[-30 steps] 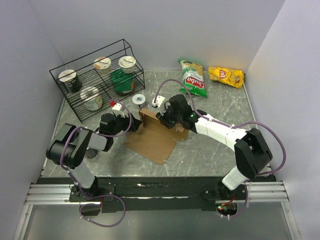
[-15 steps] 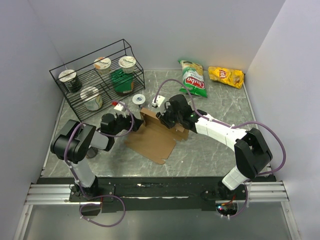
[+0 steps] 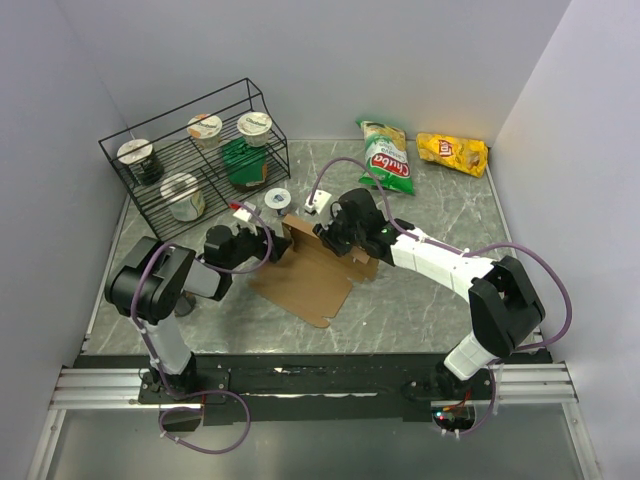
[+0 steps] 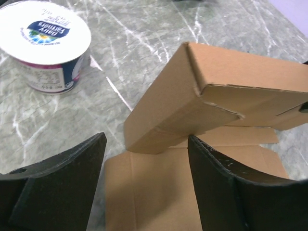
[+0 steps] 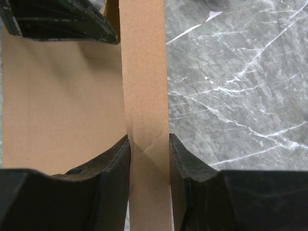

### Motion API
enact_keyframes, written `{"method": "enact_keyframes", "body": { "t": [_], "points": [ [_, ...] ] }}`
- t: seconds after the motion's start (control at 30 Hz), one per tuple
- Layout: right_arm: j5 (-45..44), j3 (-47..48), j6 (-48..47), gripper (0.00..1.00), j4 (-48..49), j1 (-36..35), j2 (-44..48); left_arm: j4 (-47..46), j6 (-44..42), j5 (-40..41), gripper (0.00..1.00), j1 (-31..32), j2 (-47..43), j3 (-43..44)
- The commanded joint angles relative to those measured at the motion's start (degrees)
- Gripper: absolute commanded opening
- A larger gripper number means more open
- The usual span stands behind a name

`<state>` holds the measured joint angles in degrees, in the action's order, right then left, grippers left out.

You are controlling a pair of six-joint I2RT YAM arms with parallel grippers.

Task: Fold the paper box

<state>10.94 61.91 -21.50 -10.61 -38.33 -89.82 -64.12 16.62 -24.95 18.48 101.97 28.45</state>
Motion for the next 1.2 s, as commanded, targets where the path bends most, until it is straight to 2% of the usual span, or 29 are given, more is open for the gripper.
{"method": "enact_keyframes", "body": {
  "t": [0.0,0.5,0.67,0.8,1.03,1.17],
  "points": [
    [2.0,-0.5,-0.1,0.3,-3.4,-0.3,-1.1,-6.9,-0.4,-3.6,0.76,0.7,0.2,2.4],
    [2.1,-0.6,0.0,0.3,-3.5,-0.3,-0.9,-7.5,-1.2,-1.2,0.67,1.4,1.4,4.1],
    [2.6,-0.3,0.1,0.3,-3.5,-0.3,-1.2,-8.3,-0.9,-1.0,0.59,2.1,2.0,4.3],
    [2.7,-0.3,0.1,0.3,-3.5,-0.3,-1.2,-9.3,-0.2,0.8,0.48,3.1,2.3,4.2],
    [3.0,-0.4,0.1,0.3,-3.4,-0.3,-1.3,-12.2,1.9,9.0,0.36,6.5,3.5,3.5],
    [3.2,-0.4,0.2,0.3,-3.2,-0.3,-1.3,-14.0,3.6,14.6,0.34,8.6,4.5,3.4]
  ]
}}
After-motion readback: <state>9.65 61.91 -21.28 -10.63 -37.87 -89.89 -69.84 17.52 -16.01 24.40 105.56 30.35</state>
